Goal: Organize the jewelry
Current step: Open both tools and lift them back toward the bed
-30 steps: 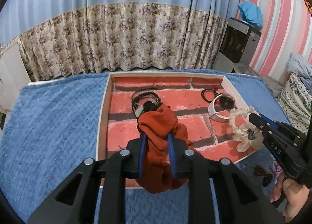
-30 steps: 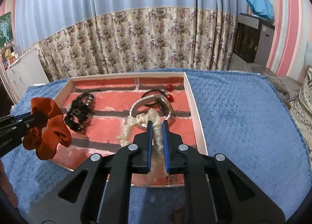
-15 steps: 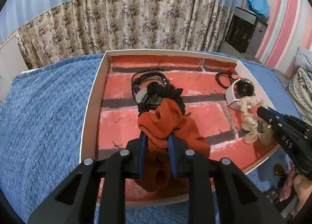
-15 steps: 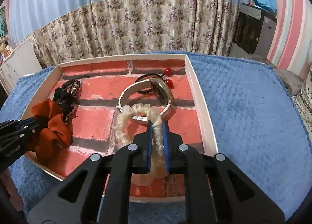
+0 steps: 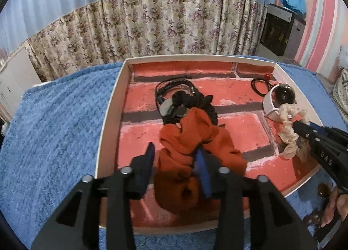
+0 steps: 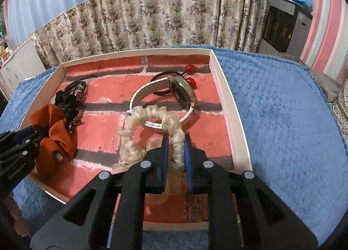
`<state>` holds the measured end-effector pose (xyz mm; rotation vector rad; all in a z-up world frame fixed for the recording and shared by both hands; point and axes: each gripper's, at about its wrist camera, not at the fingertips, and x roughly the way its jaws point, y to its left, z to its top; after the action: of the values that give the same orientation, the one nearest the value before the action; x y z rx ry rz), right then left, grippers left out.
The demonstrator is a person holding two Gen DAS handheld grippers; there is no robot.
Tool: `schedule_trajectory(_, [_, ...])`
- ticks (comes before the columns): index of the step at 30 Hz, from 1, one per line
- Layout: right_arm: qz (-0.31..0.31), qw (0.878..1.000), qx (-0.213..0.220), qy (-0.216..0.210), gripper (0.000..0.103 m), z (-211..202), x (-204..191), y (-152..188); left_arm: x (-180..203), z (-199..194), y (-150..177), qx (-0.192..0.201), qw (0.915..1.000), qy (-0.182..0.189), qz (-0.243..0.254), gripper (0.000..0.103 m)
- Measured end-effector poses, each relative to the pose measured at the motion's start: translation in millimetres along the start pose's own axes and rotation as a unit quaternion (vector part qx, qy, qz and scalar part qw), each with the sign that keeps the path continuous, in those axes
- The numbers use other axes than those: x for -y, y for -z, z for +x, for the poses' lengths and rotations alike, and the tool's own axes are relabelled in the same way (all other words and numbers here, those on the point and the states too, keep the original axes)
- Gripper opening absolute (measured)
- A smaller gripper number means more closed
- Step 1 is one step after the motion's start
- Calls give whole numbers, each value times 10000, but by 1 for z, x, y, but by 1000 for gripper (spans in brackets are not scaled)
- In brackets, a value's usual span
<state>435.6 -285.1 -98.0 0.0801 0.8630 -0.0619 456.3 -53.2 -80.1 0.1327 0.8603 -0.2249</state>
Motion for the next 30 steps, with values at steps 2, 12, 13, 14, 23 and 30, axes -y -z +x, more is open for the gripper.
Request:
schedule_trajectory(2, [-23, 10000, -1, 35, 30, -1, 0, 1, 0, -2, 0, 8, 10000, -10, -9, 43])
schedule_trajectory(12, [76, 9994, 347, 1, 79, -37, 13, 3, 5, -50, -7, 400, 9992, 46, -17, 77])
schedule_trajectory(13, [88, 9991, 410, 1, 83, -44, 15, 2, 5, -58, -8, 429, 9990, 78, -24, 77])
schedule_trajectory(14, [87, 9988, 485, 16, 86, -53, 17, 1, 6, -64, -10, 458, 9989, 94, -15, 78])
schedule_trajectory(23, [-22, 9947, 960, 376, 99, -122, 42, 6, 20, -137, -4, 1020, 9947, -15, 119, 93])
schedule_trajectory(30, [27, 9918, 1191, 457, 99, -165, 69, 29, 31, -173, 17, 1248, 9920, -39, 168, 95])
